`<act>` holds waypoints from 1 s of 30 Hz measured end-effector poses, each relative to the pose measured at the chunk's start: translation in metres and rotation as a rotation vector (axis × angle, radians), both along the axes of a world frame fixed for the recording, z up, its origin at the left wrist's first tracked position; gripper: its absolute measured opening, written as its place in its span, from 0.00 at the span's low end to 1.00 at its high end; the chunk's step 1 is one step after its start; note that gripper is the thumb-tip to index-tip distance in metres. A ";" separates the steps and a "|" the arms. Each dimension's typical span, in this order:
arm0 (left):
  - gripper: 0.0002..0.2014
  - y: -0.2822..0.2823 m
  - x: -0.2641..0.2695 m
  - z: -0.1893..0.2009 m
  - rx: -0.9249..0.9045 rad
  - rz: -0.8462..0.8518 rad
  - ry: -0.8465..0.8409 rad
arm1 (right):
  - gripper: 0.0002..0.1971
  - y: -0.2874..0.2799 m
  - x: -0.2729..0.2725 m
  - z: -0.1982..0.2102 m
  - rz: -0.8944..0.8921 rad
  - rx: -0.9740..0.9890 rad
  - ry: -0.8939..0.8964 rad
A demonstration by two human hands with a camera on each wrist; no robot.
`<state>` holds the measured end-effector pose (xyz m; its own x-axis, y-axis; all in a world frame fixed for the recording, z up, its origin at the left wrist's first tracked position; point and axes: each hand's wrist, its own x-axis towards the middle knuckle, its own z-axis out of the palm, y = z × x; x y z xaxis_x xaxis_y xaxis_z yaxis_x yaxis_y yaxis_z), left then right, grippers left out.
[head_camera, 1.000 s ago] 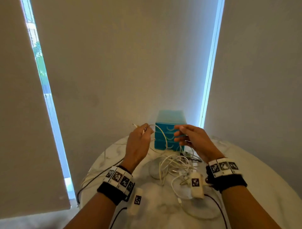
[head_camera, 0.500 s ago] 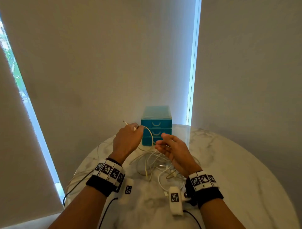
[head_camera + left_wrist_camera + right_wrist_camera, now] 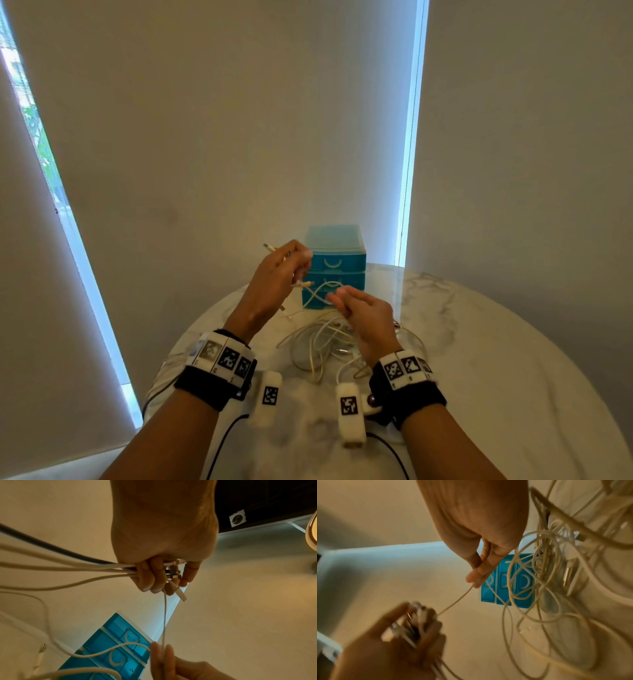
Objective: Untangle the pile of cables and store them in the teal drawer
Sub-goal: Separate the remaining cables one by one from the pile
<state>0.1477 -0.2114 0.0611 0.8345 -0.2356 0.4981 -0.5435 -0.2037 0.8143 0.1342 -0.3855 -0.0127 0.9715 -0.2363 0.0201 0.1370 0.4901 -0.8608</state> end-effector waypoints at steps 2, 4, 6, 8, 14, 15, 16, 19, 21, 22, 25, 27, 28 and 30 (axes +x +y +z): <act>0.14 -0.002 -0.002 0.005 -0.003 -0.026 -0.029 | 0.05 0.012 -0.004 0.005 0.247 -0.330 0.059; 0.13 -0.005 -0.002 0.005 0.032 -0.024 -0.040 | 0.07 0.016 -0.008 0.014 0.475 -0.507 0.094; 0.13 -0.007 -0.005 0.002 0.022 -0.028 -0.008 | 0.06 0.009 -0.007 0.019 0.439 -0.530 0.069; 0.13 -0.007 -0.001 -0.003 -0.029 -0.040 0.032 | 0.07 -0.004 -0.006 0.018 0.221 -0.479 0.018; 0.10 -0.022 0.005 -0.018 0.085 -0.188 0.152 | 0.11 -0.034 -0.015 0.019 -0.111 -0.423 -0.144; 0.12 -0.025 0.003 -0.018 0.113 -0.229 0.183 | 0.11 -0.037 -0.016 0.020 -0.089 -0.442 -0.158; 0.15 -0.026 0.001 -0.018 0.146 -0.266 0.210 | 0.11 -0.039 -0.015 0.021 -0.057 -0.454 -0.169; 0.25 -0.025 0.002 -0.020 0.187 -0.411 0.281 | 0.12 -0.042 -0.013 0.019 0.103 -0.450 -0.191; 0.28 -0.025 0.001 -0.020 0.175 -0.469 0.349 | 0.14 -0.042 -0.011 0.014 0.180 -0.472 -0.213; 0.28 -0.025 0.000 -0.020 0.177 -0.483 0.374 | 0.14 -0.042 -0.010 0.013 0.202 -0.482 -0.226; 0.25 -0.026 -0.003 -0.018 0.243 -0.476 0.361 | 0.15 -0.038 -0.012 0.015 0.206 -0.446 -0.249; 0.28 -0.028 -0.005 -0.015 0.274 -0.421 0.328 | 0.14 -0.038 -0.013 0.017 0.188 -0.423 -0.253; 0.29 -0.029 -0.007 -0.013 0.267 -0.420 0.317 | 0.14 -0.038 -0.014 0.017 0.185 -0.422 -0.257; 0.31 -0.031 -0.012 -0.009 0.247 -0.435 0.315 | 0.14 -0.038 -0.015 0.018 0.165 -0.401 -0.260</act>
